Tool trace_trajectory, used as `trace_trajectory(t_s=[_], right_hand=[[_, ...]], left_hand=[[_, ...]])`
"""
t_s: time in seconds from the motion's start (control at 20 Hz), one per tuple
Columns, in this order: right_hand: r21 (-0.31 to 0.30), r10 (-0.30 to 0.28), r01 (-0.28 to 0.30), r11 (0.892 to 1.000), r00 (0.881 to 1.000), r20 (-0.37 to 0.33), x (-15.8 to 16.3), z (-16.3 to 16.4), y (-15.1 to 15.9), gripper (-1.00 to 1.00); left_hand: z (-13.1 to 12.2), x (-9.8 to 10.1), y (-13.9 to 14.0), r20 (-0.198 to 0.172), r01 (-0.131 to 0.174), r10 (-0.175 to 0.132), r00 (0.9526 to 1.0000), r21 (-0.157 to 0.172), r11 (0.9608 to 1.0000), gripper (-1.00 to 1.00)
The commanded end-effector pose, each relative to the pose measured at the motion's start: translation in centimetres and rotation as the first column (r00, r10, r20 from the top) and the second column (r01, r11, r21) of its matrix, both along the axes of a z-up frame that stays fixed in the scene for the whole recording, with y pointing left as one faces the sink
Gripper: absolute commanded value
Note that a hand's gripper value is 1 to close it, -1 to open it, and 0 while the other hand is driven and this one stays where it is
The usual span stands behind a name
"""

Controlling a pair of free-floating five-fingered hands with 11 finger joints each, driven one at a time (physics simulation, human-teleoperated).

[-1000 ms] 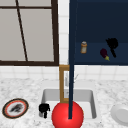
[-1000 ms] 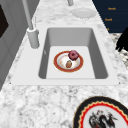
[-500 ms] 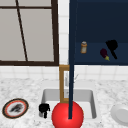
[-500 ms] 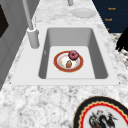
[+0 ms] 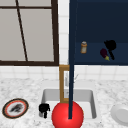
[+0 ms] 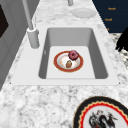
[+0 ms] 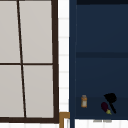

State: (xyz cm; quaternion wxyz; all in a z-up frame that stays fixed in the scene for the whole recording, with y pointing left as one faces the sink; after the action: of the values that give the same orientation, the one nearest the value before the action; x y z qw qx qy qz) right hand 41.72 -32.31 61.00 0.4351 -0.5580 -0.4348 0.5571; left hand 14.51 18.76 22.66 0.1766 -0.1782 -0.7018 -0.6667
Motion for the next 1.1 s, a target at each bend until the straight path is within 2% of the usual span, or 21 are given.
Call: trace_trajectory(t_s=[0.0,0.45,0.6,0.75,1.05], right_hand=[[0.126,0.058,-0.047,0.991,0.994,-0.089,0.0,0.0,0.5,-1.00],[0.239,0.058,-0.035,0.970,0.994,-0.091,-0.3,0.0,1.3,-1.00],[0.181,0.104,-0.093,0.979,0.993,-0.054,0.0,0.1,1.7,-1.00],[0.180,0.092,-0.075,0.981,0.992,-0.085,0.6,1.2,2.1,-1.00],[0.207,0.083,-0.064,0.976,0.993,-0.084,1.6,2.2,3.0,-1.00]], left_hand=[[0.0,0.0,0.0,0.000,0.000,0.000,1.0000,0.000,1.0000,0.00],[0.0,0.0,0.0,0.000,0.000,0.000,1.0000,0.000,1.0000,0.00],[0.0,0.0,0.0,0.000,0.000,0.000,1.0000,0.000,1.0000,0.00],[0.0,0.0,0.0,0.000,0.000,0.000,1.0000,0.000,1.0000,0.00],[0.0,0.0,0.0,0.000,0.000,0.000,1.0000,0.000,1.0000,0.00]])
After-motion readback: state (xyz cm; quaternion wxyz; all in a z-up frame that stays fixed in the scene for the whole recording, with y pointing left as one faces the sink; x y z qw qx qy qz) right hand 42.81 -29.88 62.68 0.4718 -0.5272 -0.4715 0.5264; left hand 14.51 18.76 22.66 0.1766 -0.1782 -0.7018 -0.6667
